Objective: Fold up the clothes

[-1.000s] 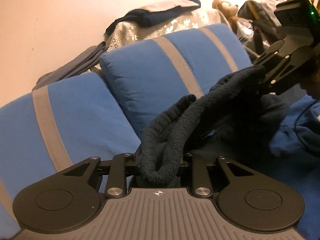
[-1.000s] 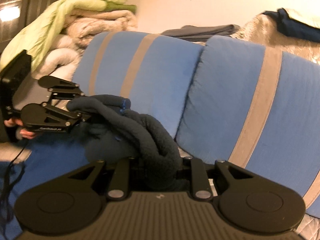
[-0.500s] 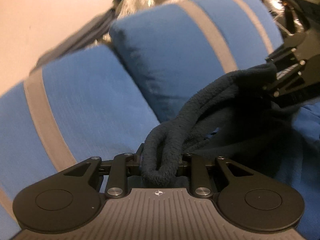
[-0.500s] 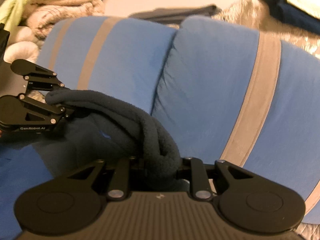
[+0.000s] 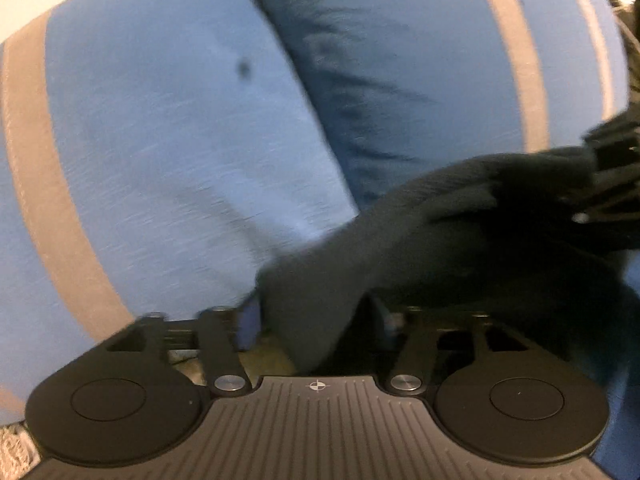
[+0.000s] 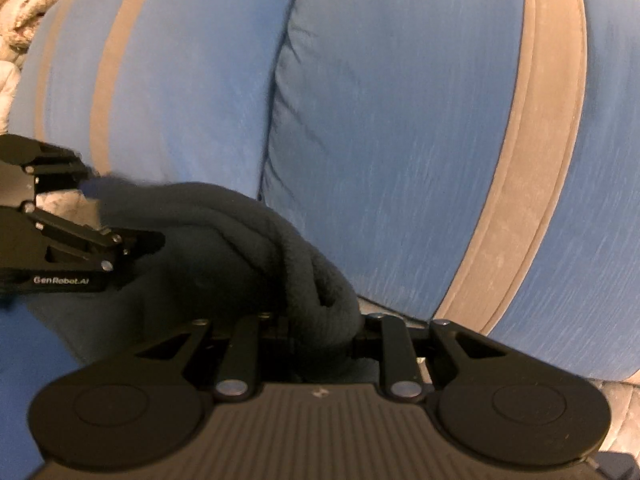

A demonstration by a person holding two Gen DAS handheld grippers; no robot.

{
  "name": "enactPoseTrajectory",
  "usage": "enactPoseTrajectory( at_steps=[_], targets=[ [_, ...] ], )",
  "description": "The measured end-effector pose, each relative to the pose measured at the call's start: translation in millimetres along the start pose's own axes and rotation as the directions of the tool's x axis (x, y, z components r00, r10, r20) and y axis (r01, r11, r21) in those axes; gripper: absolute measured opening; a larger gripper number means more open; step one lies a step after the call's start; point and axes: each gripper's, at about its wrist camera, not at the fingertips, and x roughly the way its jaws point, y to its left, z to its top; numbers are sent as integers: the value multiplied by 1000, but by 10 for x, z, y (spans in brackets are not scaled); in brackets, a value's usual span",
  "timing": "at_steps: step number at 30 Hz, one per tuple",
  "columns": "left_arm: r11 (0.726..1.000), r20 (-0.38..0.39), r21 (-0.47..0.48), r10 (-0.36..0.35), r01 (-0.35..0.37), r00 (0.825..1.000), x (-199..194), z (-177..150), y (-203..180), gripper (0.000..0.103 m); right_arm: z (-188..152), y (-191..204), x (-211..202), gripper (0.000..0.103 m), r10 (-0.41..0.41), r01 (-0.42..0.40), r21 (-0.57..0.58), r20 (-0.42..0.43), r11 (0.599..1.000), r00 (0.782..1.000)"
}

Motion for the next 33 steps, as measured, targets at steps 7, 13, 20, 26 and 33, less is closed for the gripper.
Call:
enactPoseTrajectory(
  at_steps=[7, 13, 20, 26, 33],
  targets=[
    [970, 34, -168, -173, 177, 984, -279, -196, 669, 73, -53, -9, 25, 22, 4, -4, 7, -1, 1000, 1000],
    [968, 5, -210, -137, 135, 991, -397, -470, 1272, 73, -55, -30, 22, 22, 3, -3, 13, 0, 1000, 1000],
    [997, -99, -42, -71, 67, 993, -196, -785, 1102, 72, -32, -62, -23, 22, 3, -3, 8, 10, 1000, 1000],
    [988, -147, 88, -116, 130, 982, -54, -946, 872, 69, -30, -29, -50, 22, 2, -1, -27, 21, 1000, 1000],
    [982, -163, 46, -176, 185, 971, -2, -826, 1013, 65, -43, 0, -93, 24, 9, -7, -67, 26, 998, 1000]
  ],
)
